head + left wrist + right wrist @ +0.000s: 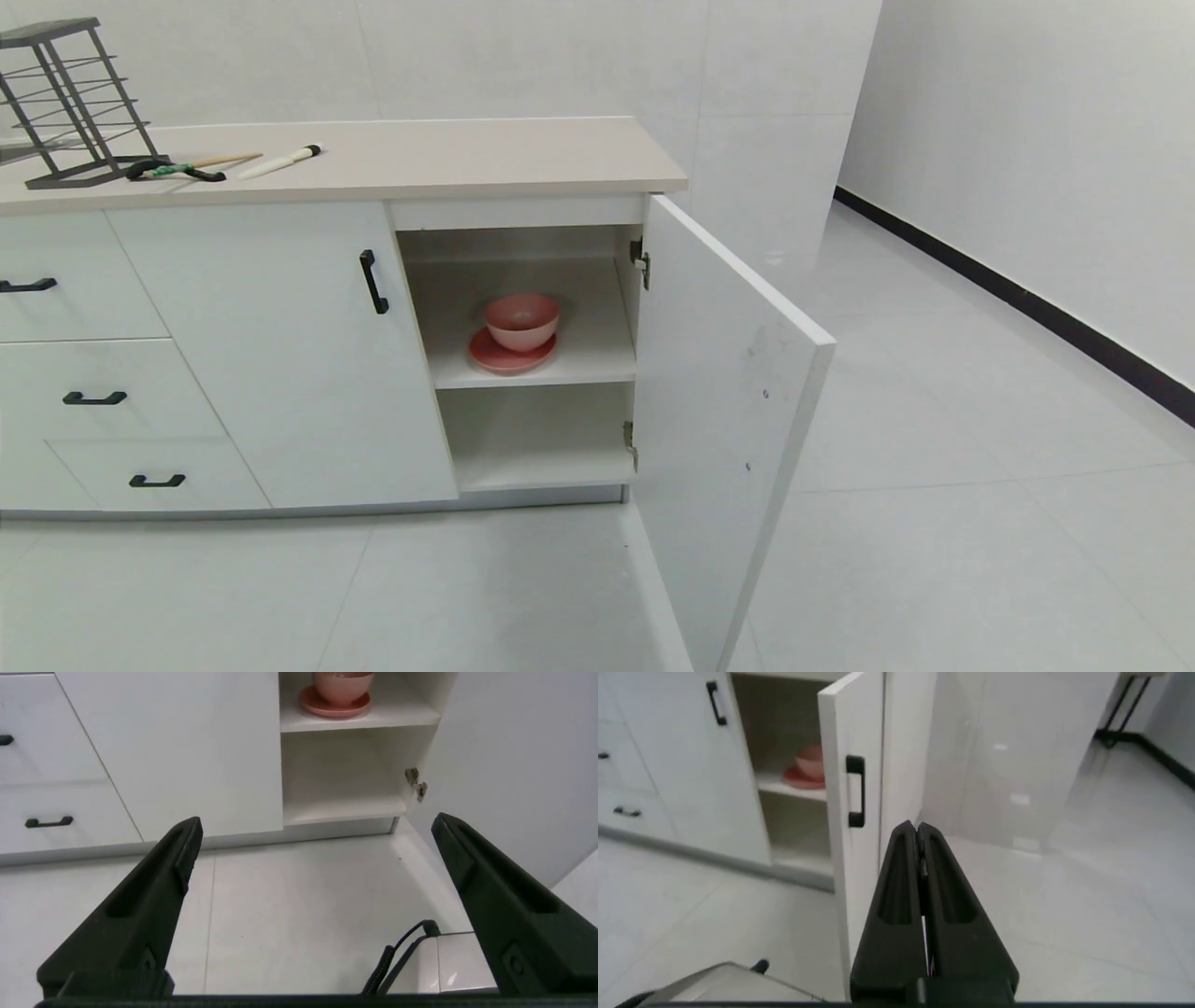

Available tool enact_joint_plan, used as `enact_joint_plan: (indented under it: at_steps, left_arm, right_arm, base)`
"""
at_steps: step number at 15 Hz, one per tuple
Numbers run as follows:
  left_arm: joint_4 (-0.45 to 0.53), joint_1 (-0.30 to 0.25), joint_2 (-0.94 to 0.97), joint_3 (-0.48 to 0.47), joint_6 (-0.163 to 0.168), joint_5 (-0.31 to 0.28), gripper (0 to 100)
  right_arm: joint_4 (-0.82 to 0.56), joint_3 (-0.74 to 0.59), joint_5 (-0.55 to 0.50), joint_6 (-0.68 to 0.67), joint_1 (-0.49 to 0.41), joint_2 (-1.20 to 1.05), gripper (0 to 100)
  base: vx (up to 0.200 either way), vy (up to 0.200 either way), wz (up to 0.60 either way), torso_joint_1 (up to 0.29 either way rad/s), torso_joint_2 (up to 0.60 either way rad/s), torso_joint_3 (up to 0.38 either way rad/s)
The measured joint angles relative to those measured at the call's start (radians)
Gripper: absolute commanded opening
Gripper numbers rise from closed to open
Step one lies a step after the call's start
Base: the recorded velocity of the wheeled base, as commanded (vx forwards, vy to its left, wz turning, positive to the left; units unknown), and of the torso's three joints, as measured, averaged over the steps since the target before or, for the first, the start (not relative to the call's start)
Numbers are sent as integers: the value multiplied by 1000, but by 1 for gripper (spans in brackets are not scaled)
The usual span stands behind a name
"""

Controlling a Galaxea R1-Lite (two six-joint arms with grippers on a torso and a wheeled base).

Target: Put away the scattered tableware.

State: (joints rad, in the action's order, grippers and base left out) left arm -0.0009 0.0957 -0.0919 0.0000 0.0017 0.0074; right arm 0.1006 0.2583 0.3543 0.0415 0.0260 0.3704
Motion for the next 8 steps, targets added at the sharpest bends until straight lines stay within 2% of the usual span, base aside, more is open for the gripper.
enact_joint_plan:
  at_steps: [2,4,8]
  left_arm:
    - [0,-1,0,0,0,-1,100]
    - [0,0,0,0,1,0,100]
    - [0,0,0,0,0,-1,100]
  right_arm:
    - [48,13,4,5,32,111,0]
    - [152,15,4,6,44,231,0]
    - [401,-15,5,7,12,509,0]
  base:
    - [0,0,0,0,0,0]
    - [0,0,0,0,0,0]
    - [0,0,0,0,0,0]
